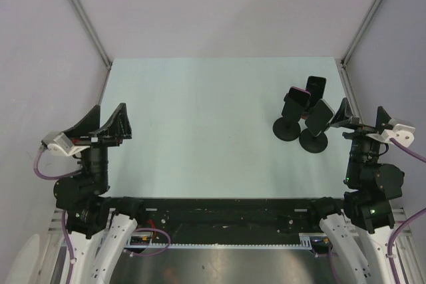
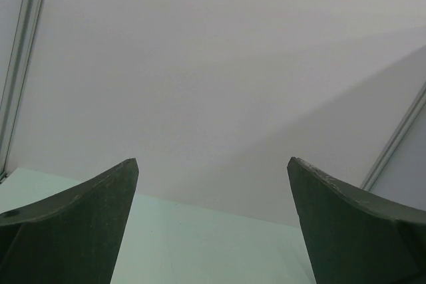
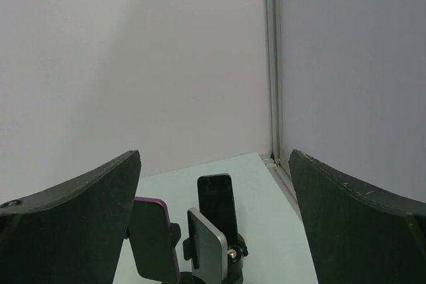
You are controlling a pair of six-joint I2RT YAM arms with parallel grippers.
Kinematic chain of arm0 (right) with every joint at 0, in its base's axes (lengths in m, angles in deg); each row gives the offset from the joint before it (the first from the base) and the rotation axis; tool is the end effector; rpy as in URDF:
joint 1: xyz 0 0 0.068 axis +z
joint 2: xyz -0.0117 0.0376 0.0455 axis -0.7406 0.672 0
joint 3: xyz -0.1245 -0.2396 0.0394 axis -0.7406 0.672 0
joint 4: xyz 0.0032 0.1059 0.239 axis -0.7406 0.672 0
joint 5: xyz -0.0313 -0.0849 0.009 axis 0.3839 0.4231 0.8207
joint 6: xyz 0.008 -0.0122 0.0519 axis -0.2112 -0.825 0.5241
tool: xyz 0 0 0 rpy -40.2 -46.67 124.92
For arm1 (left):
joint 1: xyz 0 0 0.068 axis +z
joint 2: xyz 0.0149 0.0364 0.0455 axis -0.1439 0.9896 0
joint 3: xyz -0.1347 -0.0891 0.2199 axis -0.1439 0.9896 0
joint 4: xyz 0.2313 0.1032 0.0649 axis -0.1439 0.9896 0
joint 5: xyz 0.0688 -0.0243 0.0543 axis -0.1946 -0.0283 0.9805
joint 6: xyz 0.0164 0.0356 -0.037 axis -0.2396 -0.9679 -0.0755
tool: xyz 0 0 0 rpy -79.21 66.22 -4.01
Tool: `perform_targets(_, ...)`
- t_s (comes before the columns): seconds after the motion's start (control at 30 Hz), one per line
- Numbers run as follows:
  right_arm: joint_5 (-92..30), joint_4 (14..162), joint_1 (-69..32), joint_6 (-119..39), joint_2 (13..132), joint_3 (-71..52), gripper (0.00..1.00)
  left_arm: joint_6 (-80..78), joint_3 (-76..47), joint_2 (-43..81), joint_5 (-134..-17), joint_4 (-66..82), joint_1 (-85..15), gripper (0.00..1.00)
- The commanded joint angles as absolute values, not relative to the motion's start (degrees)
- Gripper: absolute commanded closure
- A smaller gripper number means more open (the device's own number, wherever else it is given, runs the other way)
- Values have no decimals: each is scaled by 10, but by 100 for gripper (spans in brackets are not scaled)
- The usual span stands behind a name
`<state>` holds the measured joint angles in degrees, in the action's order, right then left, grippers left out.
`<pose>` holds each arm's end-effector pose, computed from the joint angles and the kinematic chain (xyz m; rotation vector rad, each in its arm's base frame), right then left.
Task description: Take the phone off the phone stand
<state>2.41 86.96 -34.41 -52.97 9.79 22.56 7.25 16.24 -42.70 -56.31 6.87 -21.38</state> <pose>0.0627 -0.0010 0.4018 0.2102 1.1497 -0.1412 0.0465 -0.0038 0.3988 -0.2413 1.0230 -0.4268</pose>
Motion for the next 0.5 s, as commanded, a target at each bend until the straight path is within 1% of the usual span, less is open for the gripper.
perform_targets(0.0,39,867,-345,-541,105,205,0,85,173,-415,-576,61,-215,0)
perform_targets(0.13,38,865,-346,-539,113,205,0,84,184,-412,-575,61,-214,0)
perform_targets(0.3,-6,873,-346,-535,129,189,0,82,211,-408,-575,61,-214,0)
perform_targets(0.47,-29,929,-346,-520,179,157,0,84,250,-409,-580,61,-215,0)
